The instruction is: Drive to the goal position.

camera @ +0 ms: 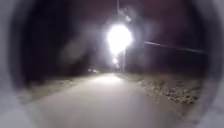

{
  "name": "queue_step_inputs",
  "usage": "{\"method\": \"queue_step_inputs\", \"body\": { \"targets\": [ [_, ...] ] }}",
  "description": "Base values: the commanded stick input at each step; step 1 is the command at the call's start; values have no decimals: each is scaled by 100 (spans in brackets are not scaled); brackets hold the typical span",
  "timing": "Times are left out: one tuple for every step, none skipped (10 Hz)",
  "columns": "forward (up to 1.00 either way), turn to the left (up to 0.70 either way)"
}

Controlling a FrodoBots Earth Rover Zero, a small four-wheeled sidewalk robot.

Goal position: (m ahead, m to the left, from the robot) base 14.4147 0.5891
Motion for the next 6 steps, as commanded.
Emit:
{"method": "queue_step_inputs", "body": {
  "targets": [
    [100,0],
    [100,0],
    [100,0],
    [100,0],
    [100,0],
    [100,0]
  ]
}}
